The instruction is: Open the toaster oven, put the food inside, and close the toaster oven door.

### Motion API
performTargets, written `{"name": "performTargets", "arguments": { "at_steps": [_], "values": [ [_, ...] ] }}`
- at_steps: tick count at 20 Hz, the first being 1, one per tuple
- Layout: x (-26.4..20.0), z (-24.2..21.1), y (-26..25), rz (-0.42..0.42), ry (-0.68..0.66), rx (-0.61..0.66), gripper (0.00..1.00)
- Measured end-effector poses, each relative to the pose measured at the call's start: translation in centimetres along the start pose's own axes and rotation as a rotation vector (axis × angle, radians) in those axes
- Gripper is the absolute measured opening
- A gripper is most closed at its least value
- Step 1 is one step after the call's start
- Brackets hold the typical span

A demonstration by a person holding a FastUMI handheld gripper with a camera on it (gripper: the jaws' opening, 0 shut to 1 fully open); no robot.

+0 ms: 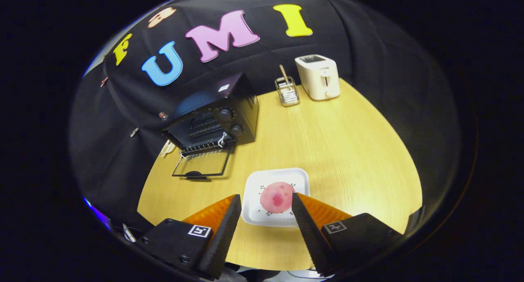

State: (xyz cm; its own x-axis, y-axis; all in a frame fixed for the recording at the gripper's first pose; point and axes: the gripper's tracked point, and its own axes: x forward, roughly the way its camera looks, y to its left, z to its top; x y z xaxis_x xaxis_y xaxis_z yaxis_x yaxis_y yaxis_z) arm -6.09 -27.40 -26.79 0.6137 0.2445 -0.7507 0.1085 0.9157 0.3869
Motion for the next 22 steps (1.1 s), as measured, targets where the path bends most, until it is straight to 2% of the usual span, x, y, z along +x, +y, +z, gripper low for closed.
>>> {"name": "performTargets", "arguments": {
  "at_steps": [1,2,5,7,11,13,15,17,18,21,22],
  "values": [
    [1.1,-0.3,-1.4,0.021,0.046,0.022,0.82],
    [2.1,-0.6,-2.7,0.037,0.087,0.035,0.75],
    [5.2,-2.5,-5.9,0.077,0.225,0.045,0.75],
    [6.7,-3.4,-6.6,0.1,0.289,0.072,0.59],
    [8.2,-4.4,-6.7,0.148,0.356,0.081,0.59],
    [8.7,-3.8,-6.8,0.162,0.358,0.119,0.53],
    [9.2,-3.7,-7.1,0.158,0.376,0.143,0.53],
    [9.8,-3.9,-7.7,0.136,0.41,0.152,0.43],
    [9.7,-3.7,-7.7,0.139,0.423,0.165,0.27],
    [10.0,-3.9,-7.8,0.133,0.45,0.183,0.25],
    [12.7,-5.8,-7.6,0.093,0.457,0.189,0.17]
  ]
}}
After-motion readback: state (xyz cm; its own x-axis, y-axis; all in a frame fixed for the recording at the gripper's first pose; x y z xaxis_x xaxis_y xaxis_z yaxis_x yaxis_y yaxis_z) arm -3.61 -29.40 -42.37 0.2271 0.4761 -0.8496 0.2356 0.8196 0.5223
